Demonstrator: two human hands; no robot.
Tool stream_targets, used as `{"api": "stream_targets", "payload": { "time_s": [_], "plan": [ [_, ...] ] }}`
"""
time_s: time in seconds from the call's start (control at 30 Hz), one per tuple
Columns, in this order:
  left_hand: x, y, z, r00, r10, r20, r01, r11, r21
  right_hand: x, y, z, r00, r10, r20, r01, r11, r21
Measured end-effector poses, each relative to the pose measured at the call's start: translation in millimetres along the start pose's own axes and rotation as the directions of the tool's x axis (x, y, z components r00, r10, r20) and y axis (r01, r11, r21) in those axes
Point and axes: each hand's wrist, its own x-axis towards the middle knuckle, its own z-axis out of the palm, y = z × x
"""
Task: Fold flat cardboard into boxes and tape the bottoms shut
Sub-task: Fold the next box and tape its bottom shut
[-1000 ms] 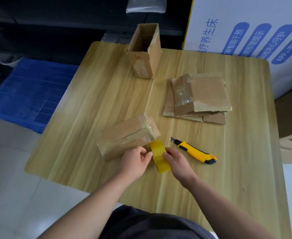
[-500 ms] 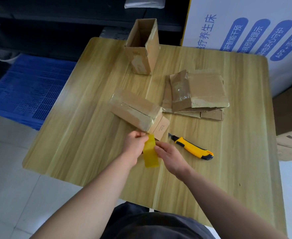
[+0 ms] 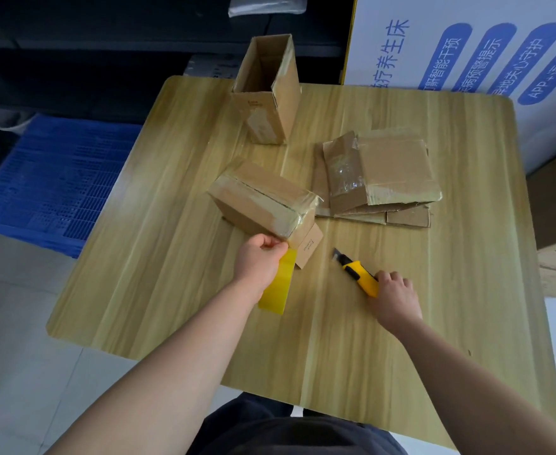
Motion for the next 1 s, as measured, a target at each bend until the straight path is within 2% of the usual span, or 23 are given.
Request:
{"api": "stream_targets", "payload": {
  "time_s": [0.03,0.1,0.17,0.23,0.3,0.33,0.37,0.43,0.6,0.67,0.83,0.9,1.0],
  "plan": [
    [0.3,1.5,-0.2,1.000,0.002,0.007,-0.002,1.000,0.010,0.0,-1.4,-4.1,1.000,-0.012,0.005,0.012,0.998,0.067],
    [3.9,1.6,-0.2,1.000,0.010,0.013,-0.010,1.000,0.021,-2.4,-10.4,-18.7,0.999,-0.032,-0.042,0.045,0.939,0.341],
    [6.8,1.3,0.2,1.000,0.023,0.013,-0.024,0.999,0.034,-6.5,-28.6,-42.9,0.984,-0.017,-0.178,0.127,0.768,0.627],
    [8.3,3.1,2.3,0.999,0.032,0.009,-0.032,0.999,0.032,-10.3,-55.0,-74.1,0.963,-0.031,-0.267,0.243,0.521,0.818],
    [9.5,7.1,4.8,0.999,0.045,-0.006,-0.045,0.998,0.046,-9.8,-82.9,-98.5,0.940,-0.158,-0.303,0.339,0.321,0.884],
    [10.0,9.3,6.0,0.998,0.053,-0.015,-0.052,0.996,0.071,-7.4,-95.4,-105.7,0.924,-0.234,-0.303,0.362,0.277,0.890],
    [10.0,11.9,6.5,0.998,0.065,-0.023,-0.062,0.993,0.096,-4.4,-106.6,-110.6,0.909,-0.299,-0.291,0.372,0.264,0.890],
    [12.0,15.1,6.1,0.996,0.089,-0.013,-0.087,0.990,0.108,5.7,-119.8,-110.1,0.897,-0.371,-0.238,0.362,0.311,0.879],
    [18.0,13.7,-0.2,0.989,0.074,0.130,-0.094,0.983,0.156,24.4,-113.9,-93.2,0.928,-0.345,-0.140,0.285,0.415,0.864],
    [21.2,11.2,-2.0,0.983,0.063,0.174,-0.094,0.979,0.180,28.6,-114.0,-90.3,0.931,-0.334,-0.145,0.290,0.438,0.851],
    [30.0,0.3,-9.4,0.967,0.004,0.256,-0.099,0.927,0.363,32.5,-124.8,-82.1,0.914,-0.381,-0.138,0.349,0.569,0.745],
    [31.4,-0.5,-11.9,0.960,0.011,0.279,-0.127,0.907,0.402,31.2,-126.6,-79.3,0.909,-0.389,-0.148,0.368,0.585,0.723],
    [32.5,-1.3,-13.2,0.952,0.030,0.305,-0.151,0.913,0.380,30.5,-125.6,-82.1,0.915,-0.388,-0.114,0.331,0.557,0.762]
  ]
}}
